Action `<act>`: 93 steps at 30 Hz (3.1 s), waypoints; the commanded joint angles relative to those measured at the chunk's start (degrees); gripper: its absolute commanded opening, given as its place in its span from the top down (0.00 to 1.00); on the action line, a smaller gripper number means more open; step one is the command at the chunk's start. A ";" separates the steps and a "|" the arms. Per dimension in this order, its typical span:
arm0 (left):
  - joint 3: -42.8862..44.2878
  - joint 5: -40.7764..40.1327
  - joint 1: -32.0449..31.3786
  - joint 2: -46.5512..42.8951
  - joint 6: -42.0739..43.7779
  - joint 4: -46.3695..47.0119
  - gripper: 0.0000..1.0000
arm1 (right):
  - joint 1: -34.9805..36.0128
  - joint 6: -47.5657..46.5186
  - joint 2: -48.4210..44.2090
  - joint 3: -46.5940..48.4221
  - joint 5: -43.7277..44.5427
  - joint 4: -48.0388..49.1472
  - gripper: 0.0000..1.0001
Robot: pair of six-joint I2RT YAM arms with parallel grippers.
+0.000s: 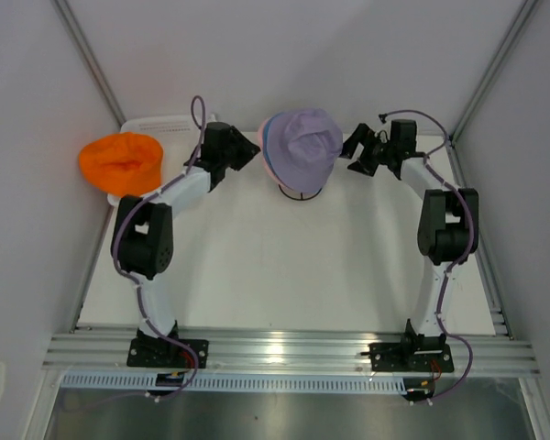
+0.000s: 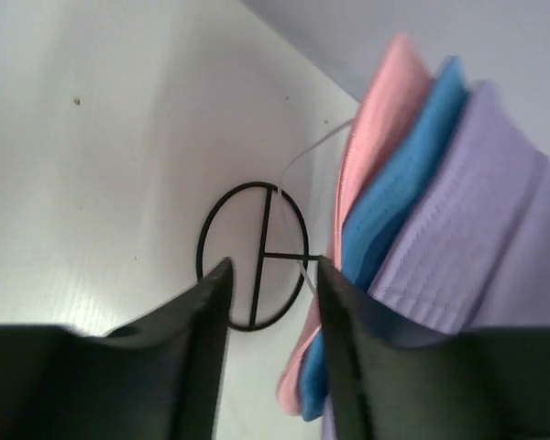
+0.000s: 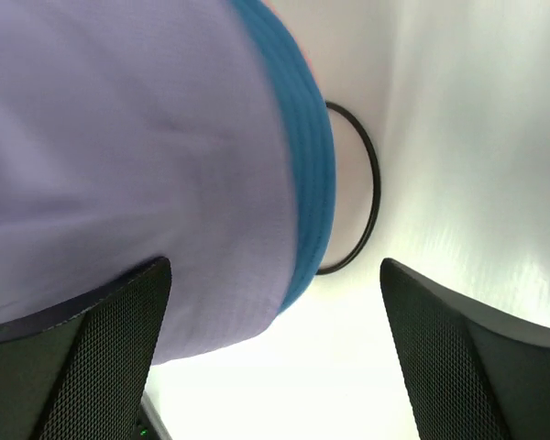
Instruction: Stack the hats
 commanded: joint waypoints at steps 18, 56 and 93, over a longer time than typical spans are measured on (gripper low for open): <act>3.00 -9.56 12.10 -36.85 25.55 -26.83 0.02 | -1.93 -15.44 -34.70 9.20 15.71 -24.23 0.00; 5.98 24.33 1.83 0.30 4.03 13.90 0.24 | 9.76 -23.17 -32.87 8.58 21.78 -26.33 0.00; 4.56 16.60 1.83 6.36 -6.87 9.25 0.99 | 9.85 -22.82 -33.23 5.95 22.39 -25.10 0.00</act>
